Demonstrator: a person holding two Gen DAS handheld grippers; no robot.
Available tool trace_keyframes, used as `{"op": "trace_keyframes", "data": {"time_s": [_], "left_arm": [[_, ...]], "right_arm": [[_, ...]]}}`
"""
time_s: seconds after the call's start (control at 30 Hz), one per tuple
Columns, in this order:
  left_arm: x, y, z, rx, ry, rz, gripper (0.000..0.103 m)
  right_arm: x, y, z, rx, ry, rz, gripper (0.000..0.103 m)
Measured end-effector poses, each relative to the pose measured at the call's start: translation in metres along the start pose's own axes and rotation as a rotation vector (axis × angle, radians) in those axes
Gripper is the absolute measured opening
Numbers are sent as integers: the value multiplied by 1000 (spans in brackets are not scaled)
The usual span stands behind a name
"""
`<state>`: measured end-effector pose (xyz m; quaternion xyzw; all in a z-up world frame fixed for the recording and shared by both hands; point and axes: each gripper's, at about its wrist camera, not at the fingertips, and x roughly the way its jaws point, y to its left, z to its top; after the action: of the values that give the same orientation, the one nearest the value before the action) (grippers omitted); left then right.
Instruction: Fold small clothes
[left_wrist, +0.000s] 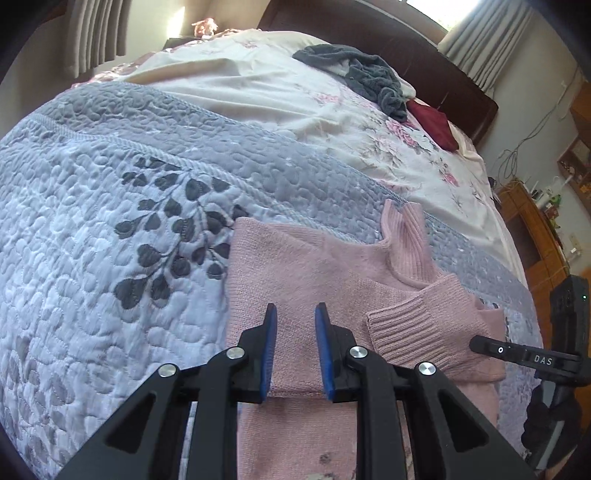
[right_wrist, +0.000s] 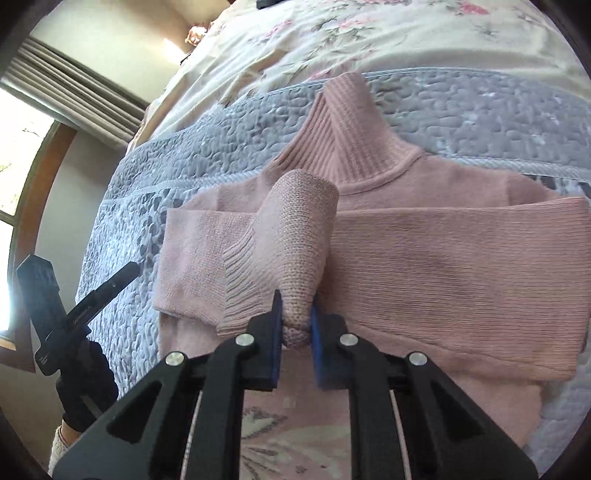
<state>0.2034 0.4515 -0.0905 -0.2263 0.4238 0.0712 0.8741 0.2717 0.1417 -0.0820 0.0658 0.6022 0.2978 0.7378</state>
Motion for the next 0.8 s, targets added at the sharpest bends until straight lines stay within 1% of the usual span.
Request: {"op": "trace_keyframes", "data": {"time_s": [0.07, 0.13, 0.23, 0.27, 0.33, 0.5, 0.6, 0.63, 0.67, 0.7, 0.73, 0.77, 0.8], "left_arm": [[15, -16, -4, 29, 31, -11, 21], [34, -26, -9, 47, 80, -7, 21], [59, -26, -16, 40, 142, 27, 21], [63, -23, -18, 36, 150, 31, 21], [67, -18, -19, 24, 152, 16, 21], [71, -12, -19, 15, 165, -8, 20], [68, -11, -18, 8, 167, -15, 20], [64, -11, -17, -1, 167, -19, 20], [58, -12, -15, -6, 157, -28, 21], [50, -13, -13, -1, 135, -37, 22], [45, -14, -12, 8, 118, -39, 28], [42, -16, -11, 21, 113, -38, 30], [42, -18, -10, 36, 119, -35, 31]], "right_arm": [[2, -14, -1, 23, 8, -14, 12], [12, -25, -4, 40, 33, -35, 12], [31, -33, -10, 56, 68, -60, 12], [36, -33, -12, 54, 74, -70, 12], [43, -35, -16, 48, 83, -87, 13], [53, -41, -20, 66, 94, -91, 13], [50, -35, -17, 45, 104, -104, 20], [44, -31, -15, 28, 94, -124, 26], [35, -24, -14, -4, 68, -154, 30], [23, -16, -14, -49, 27, -184, 32], [13, -7, -13, -86, -8, -204, 38], [5, 2, -13, -114, -32, -205, 39], [2, 13, -13, -139, -36, -185, 39]]}}
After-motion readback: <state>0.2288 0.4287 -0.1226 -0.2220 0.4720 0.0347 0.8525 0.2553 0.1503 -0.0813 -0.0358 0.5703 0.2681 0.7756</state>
